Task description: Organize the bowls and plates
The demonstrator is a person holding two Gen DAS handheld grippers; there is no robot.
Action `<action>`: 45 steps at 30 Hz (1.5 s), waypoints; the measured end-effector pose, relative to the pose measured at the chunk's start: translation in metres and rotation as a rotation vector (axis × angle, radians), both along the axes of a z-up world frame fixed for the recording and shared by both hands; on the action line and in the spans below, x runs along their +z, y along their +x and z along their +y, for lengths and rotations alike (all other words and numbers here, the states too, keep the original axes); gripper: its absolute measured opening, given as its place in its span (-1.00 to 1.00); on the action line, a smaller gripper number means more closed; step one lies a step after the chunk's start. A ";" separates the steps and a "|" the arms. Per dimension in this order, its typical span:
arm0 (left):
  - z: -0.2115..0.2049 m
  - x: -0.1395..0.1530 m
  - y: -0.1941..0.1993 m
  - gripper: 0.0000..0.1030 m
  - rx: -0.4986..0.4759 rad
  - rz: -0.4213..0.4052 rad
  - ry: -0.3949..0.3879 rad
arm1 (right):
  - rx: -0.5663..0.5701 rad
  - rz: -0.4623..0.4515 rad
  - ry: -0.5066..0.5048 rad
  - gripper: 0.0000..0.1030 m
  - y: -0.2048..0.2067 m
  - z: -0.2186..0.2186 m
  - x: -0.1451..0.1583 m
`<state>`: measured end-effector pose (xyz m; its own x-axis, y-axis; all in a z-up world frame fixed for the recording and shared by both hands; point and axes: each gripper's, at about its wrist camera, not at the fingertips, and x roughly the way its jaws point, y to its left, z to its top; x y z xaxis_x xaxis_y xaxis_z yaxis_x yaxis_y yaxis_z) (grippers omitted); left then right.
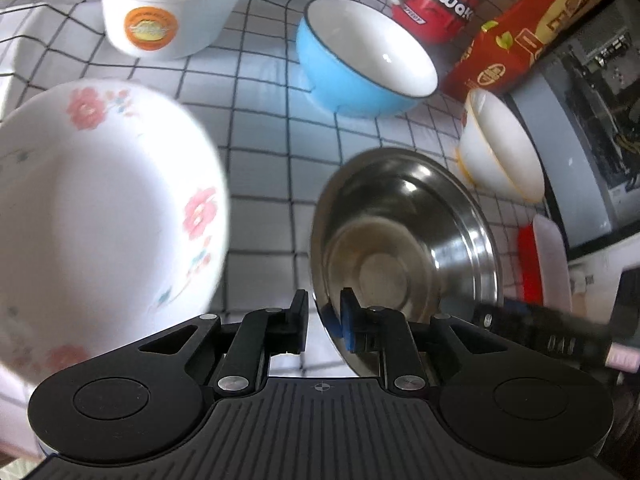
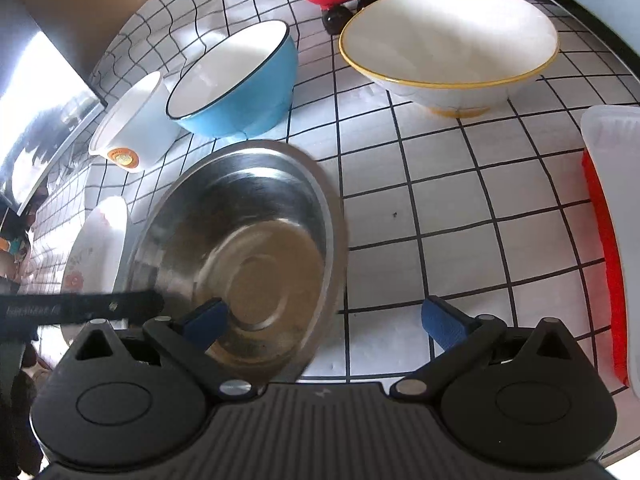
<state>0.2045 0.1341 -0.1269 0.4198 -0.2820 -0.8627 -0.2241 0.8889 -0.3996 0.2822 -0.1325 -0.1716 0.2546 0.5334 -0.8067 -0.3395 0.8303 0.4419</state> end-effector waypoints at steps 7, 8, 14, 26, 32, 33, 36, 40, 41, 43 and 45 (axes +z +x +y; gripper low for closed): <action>0.009 0.002 -0.025 -0.62 0.038 0.015 0.005 | 0.069 -0.115 0.001 0.34 0.002 0.018 0.025; 0.011 0.001 -0.022 -0.61 0.063 0.011 -0.005 | 0.073 -0.123 -0.010 0.22 0.005 0.024 0.026; 0.009 0.001 -0.015 -0.50 0.061 -0.009 -0.015 | 0.108 -0.087 -0.063 -0.27 0.007 0.044 0.025; 0.080 0.070 -0.057 -0.52 0.130 -0.172 -0.005 | 0.215 -0.245 -0.004 -0.23 -0.025 0.107 0.106; 0.146 0.056 -0.067 -0.52 0.275 -0.102 0.141 | 0.336 -0.234 0.005 -0.23 -0.030 0.204 0.086; 0.154 0.049 -0.065 -0.52 0.281 -0.090 0.149 | 0.344 -0.233 -0.017 -0.24 -0.031 0.214 0.081; 0.169 0.034 -0.061 -0.52 0.291 -0.065 0.149 | 0.356 -0.244 -0.068 -0.23 -0.035 0.234 0.071; 0.179 0.022 -0.061 -0.53 0.278 -0.073 0.139 | 0.345 -0.237 -0.095 -0.23 -0.035 0.247 0.062; 0.180 0.022 -0.061 -0.53 0.267 -0.075 0.140 | 0.342 -0.233 -0.099 -0.23 -0.035 0.248 0.061; 0.179 0.023 -0.063 -0.54 0.246 -0.080 0.155 | 0.337 -0.226 -0.094 -0.24 -0.036 0.249 0.058; 0.180 0.021 -0.062 -0.53 0.231 -0.080 0.180 | 0.334 -0.233 -0.101 -0.24 -0.038 0.250 0.057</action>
<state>0.1426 0.3141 -0.1054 0.5238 -0.0171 -0.8517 -0.4025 0.8762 -0.2651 0.2438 0.1175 -0.1148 0.2630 0.5389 -0.8003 -0.6786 0.6929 0.2436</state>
